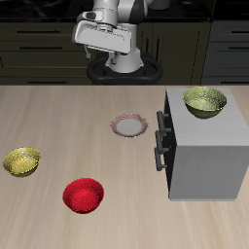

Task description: Close the bottom drawer of the white cabinet and place the green bowl on the plate

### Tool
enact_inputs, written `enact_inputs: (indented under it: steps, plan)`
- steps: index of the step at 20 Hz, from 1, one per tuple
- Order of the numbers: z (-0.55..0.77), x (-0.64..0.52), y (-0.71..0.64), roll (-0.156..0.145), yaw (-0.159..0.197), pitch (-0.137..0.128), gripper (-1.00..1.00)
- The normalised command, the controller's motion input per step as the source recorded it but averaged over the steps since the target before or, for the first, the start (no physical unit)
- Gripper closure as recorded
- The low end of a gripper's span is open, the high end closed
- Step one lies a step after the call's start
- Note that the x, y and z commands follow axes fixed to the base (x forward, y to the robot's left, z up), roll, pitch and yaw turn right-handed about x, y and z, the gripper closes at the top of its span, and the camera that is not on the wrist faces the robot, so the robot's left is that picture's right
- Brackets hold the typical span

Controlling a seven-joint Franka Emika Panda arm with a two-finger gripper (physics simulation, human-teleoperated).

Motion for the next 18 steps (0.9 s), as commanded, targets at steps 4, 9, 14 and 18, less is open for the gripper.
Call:
enact_inputs:
  steps: [4, 9, 14, 18]
  plan:
    - [0.26, -0.11, -0.06, -0.015, -0.003, 0.07, -1.0]
    - [0.4, -0.06, -0.06, -0.001, -0.106, 0.017, -1.0]
    - [0.2, 0.19, -0.05, 0.001, -0.162, 0.104, -1.0]
    - [0.33, 0.1, 0.19, -0.044, 0.138, -0.151, -1.0]
